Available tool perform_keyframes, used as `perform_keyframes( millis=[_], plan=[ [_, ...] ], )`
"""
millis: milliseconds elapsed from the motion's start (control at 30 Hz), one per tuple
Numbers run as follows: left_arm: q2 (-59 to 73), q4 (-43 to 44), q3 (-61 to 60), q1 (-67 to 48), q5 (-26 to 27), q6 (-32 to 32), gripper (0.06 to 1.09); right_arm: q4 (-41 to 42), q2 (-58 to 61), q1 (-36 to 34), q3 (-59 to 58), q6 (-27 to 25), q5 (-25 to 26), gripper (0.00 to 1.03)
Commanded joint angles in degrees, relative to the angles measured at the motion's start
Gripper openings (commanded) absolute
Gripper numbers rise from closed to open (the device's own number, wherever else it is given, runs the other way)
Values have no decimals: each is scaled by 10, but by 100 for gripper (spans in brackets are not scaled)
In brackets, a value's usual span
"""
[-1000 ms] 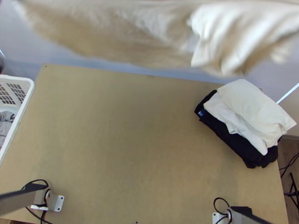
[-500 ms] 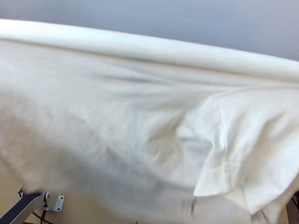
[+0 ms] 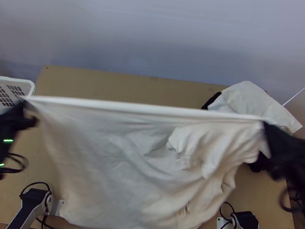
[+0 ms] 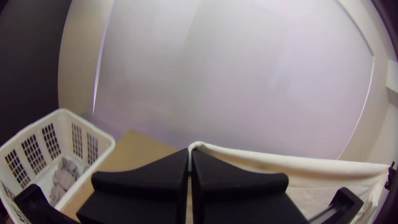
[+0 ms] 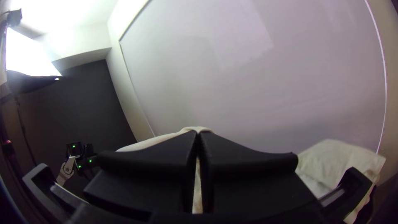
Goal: Fold the t-shirt
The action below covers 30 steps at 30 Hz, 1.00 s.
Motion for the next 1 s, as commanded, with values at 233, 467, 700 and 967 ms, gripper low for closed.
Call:
perform_keyframes(
  millis=[233, 467, 700, 967],
  plan=[
    [145, 274, -301, -45, 7, 19, 9, 276, 58, -14, -382, 20, 1, 3],
    [326, 373, -251, -27, 5, 16, 9, 315, 242, -15, -330, 24, 23, 3],
    [467, 383, -157, -8, 6, -5, 9, 220, 392, -11, -184, 33, 25, 3],
    [581, 377, -55, -8, 6, -25, 9, 127, 518, -7, -34, 18, 30, 3]
  ],
)
